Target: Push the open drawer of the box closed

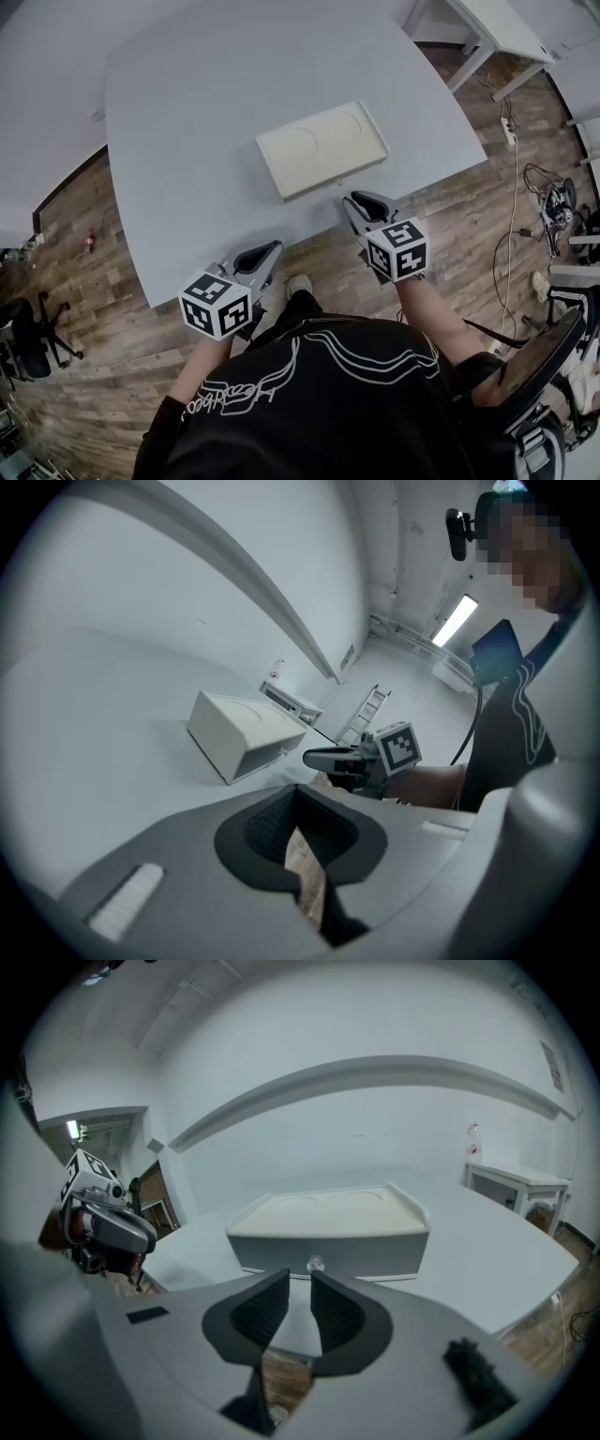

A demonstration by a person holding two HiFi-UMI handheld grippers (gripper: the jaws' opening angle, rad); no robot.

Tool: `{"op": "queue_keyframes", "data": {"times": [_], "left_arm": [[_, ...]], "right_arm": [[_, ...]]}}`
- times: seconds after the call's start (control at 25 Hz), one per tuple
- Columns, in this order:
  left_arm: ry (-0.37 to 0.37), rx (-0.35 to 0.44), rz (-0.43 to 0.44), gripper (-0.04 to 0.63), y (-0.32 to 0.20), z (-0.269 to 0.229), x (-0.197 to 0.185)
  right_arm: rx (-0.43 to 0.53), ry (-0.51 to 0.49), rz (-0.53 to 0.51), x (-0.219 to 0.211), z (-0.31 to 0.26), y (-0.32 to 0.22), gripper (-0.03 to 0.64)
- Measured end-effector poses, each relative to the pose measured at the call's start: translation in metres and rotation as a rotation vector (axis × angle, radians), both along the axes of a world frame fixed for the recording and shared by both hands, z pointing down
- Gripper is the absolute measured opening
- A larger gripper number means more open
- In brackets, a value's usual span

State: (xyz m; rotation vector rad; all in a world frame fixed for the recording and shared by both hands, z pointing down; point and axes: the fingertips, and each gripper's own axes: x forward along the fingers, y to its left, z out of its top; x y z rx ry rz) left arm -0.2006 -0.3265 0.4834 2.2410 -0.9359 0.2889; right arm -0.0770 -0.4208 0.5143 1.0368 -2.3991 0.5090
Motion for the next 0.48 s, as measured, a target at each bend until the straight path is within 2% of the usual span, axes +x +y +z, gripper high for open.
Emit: {"op": "queue_keyframes", "data": {"times": [0.08, 0.24, 0.36, 0.48], "left_arm": [[0.001, 0.021, 0.001, 0.005, 0.012, -0.010, 0.010], [0.011, 0.057, -0.002, 0.005, 0.040, -0.029, 0.037], [0.015, 0.090, 0.008, 0.005, 0.067, -0.046, 0.061], [0.024, 0.136, 0.024, 0.005, 0.090, -0.067, 0.086]], "right_arm": [[0.011, -0.036, -0.033, 0.001, -0.017, 0.020, 0.077], [-0.004, -0.180, -0.101, 0.009, -0.058, 0.068, 0.072], [0.000, -0.267, -0.140, 0.023, -0.088, 0.107, 0.024], [0.009, -0.325, -0.197, 0.037, -0.111, 0.146, 0.011]]}}
